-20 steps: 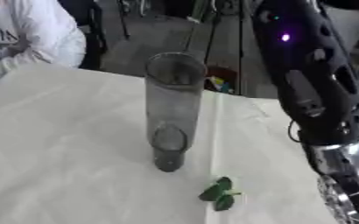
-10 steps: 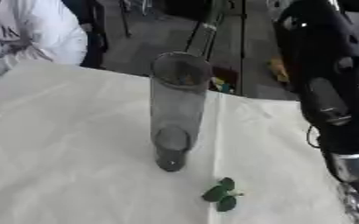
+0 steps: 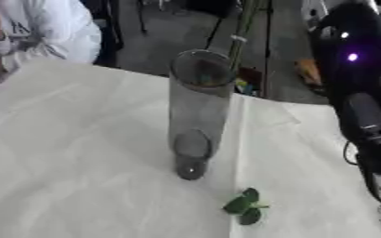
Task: Arrange flowers into the vase.
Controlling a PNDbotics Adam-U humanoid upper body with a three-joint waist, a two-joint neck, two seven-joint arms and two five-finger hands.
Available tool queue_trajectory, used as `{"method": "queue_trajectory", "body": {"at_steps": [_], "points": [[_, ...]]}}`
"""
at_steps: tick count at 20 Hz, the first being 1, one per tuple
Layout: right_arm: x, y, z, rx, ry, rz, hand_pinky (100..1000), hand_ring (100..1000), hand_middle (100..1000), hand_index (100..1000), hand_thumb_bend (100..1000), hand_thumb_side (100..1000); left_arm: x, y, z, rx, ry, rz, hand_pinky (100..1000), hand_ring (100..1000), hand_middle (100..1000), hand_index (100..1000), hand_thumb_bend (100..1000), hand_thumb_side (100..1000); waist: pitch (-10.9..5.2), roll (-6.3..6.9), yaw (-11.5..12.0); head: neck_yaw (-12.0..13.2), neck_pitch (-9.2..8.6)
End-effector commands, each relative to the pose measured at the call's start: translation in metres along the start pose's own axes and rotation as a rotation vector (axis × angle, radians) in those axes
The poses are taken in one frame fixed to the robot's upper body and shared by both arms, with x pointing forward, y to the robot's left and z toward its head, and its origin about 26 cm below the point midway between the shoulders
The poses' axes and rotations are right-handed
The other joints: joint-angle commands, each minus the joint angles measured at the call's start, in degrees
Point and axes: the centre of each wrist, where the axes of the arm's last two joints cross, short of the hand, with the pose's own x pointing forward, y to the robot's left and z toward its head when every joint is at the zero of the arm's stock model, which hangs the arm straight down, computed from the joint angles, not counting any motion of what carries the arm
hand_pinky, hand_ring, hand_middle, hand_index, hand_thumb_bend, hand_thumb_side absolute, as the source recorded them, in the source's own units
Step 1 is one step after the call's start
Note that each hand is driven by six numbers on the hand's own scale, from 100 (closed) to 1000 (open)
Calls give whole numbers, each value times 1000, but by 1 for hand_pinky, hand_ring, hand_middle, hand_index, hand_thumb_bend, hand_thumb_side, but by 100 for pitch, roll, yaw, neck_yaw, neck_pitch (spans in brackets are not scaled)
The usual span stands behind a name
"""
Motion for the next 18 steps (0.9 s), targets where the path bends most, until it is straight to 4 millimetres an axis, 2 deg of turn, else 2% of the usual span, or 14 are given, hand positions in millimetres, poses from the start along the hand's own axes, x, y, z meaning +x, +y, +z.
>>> {"method": "queue_trajectory", "body": {"at_steps": [1,10,15,18], "points": [[24,6,-1,26,-56,7,100,100,100,100,166,689,6,-2,-5,-17,-29,0,538,684,702,913,390,1000,-108,43,-12,27,-43],[36,13,-2,26,-91,-83,100,100,100,100,174,673,6,-2,-5,-24,-24,4,539,684,701,913,397,1000,-170,5,-18,10,-113],[37,17,3,112,-165,-129,100,100,100,100,170,616,6,-3,-6,-26,-27,8,539,684,701,913,396,1000,-133,-14,7,23,-210],[34,19,5,181,-198,-151,100,100,100,100,175,631,6,-4,-6,-26,-29,10,539,684,701,914,395,1000,-97,-30,30,30,-239]]}}
